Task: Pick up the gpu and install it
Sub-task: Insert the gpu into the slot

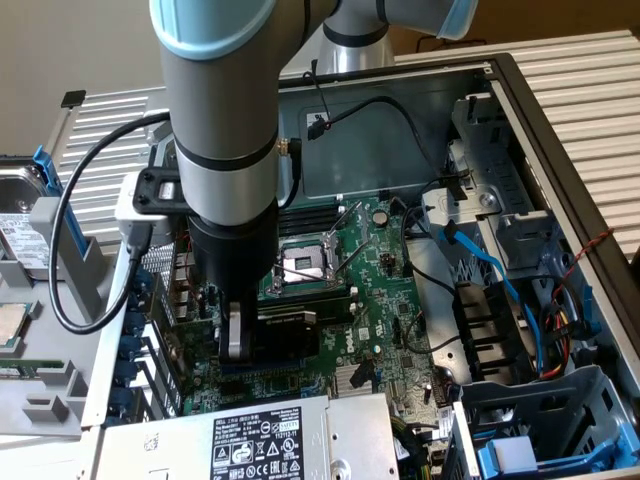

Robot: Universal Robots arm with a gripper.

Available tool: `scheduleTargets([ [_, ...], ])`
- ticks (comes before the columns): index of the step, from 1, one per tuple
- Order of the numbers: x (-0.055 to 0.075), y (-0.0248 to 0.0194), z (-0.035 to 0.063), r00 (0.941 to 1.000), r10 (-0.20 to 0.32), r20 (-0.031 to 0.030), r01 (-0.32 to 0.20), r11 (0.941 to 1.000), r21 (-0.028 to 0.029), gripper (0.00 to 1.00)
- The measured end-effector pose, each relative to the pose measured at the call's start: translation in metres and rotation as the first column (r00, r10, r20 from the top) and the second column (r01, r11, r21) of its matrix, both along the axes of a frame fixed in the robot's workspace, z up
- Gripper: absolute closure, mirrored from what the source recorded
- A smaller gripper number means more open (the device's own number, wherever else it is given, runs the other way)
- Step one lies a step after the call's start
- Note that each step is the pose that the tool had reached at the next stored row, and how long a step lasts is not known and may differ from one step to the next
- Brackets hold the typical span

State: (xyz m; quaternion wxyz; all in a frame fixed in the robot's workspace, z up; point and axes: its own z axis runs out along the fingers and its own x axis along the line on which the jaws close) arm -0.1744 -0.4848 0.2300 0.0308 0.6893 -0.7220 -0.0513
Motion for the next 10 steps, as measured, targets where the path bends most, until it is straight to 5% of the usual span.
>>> scheduleTargets([
  [10,0.0,-0.0001,0.0005,1.0,0.0,-0.0004,0.0,1.0,-0.0004,0.71],
])
